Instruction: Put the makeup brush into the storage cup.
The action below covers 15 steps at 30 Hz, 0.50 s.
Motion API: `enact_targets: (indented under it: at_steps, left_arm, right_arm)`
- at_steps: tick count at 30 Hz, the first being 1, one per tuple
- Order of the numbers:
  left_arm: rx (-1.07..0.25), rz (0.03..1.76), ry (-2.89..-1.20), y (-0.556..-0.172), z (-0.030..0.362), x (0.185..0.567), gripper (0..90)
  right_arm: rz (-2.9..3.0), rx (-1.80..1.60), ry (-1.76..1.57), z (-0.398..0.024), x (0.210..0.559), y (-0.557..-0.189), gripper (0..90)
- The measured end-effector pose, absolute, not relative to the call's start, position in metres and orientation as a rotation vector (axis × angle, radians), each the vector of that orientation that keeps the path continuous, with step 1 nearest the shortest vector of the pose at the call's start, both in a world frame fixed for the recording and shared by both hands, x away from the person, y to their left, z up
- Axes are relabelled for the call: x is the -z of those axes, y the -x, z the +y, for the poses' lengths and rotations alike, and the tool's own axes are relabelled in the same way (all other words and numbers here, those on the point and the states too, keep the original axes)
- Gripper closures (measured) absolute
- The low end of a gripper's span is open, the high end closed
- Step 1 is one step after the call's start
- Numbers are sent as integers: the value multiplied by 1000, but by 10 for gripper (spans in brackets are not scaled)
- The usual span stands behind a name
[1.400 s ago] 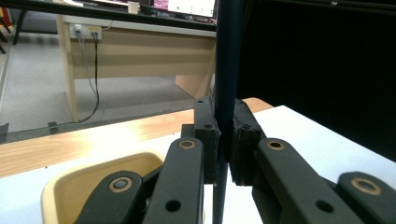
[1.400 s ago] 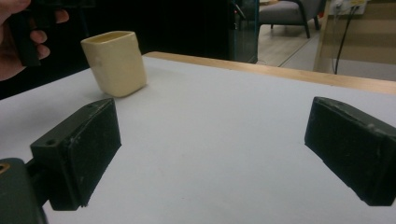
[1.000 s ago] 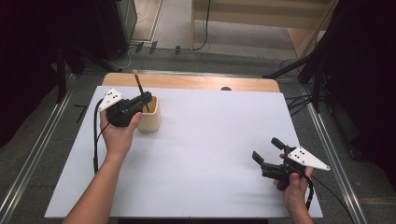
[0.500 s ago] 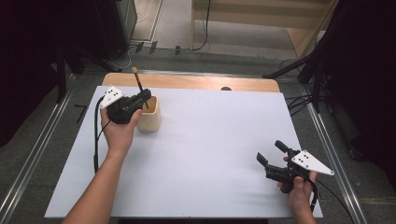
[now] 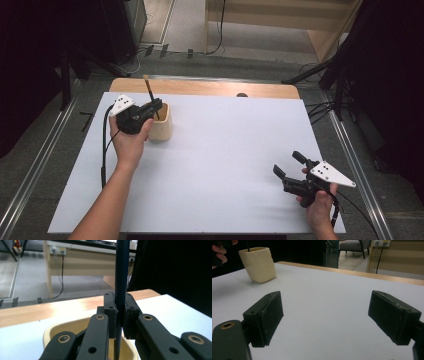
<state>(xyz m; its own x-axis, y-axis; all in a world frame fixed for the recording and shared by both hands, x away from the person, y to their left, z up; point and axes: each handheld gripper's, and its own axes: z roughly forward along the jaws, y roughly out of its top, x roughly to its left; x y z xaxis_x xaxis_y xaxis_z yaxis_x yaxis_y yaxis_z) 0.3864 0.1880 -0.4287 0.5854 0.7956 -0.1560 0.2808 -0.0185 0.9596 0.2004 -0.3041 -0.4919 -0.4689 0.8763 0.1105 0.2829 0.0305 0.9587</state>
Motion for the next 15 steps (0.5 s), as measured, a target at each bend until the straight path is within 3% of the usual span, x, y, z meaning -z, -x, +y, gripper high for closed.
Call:
enact_targets:
  at_steps: [15]
  left_arm:
    - [-541,991,-1597,-387,193,443,842]
  right_arm:
    - [1800,-1443,-1182,-302,493,-201,131]
